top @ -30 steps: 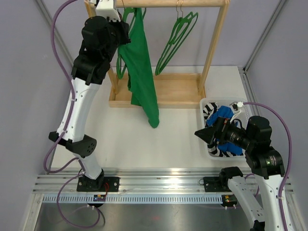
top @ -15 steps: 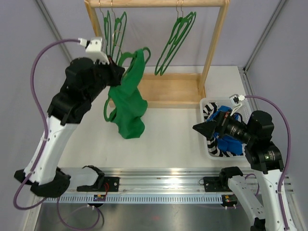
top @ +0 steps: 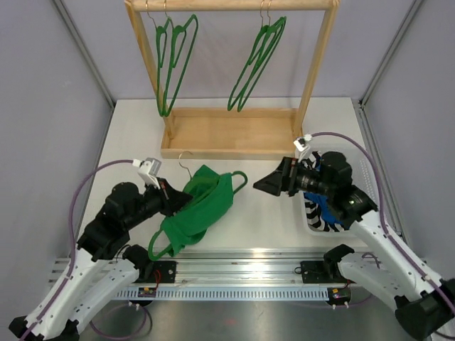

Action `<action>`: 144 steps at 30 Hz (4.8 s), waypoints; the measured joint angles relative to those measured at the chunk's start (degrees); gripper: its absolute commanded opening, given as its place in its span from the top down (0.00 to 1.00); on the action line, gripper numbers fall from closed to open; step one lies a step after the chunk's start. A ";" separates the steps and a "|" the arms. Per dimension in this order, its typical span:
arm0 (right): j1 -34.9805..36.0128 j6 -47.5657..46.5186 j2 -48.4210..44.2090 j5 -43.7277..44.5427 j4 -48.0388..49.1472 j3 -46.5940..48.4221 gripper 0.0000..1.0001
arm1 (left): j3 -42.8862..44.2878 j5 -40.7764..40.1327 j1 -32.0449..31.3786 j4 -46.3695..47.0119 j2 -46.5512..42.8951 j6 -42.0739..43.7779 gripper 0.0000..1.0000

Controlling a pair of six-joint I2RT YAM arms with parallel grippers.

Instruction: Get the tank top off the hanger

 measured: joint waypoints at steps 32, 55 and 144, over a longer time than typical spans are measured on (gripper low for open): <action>26.01 -7.28 35.23 42.53 3.82 12.20 1.00 | -8.41 1.79 -0.04 -0.39 -5.31 -2.45 1.00; 8.07 -6.82 39.06 14.86 3.74 3.54 1.00 | -7.45 3.74 -0.04 7.50 -14.84 0.07 1.00; 26.16 -14.10 7.06 30.88 -22.56 5.77 0.01 | 94.90 -23.93 12.26 -5.07 80.26 28.76 0.43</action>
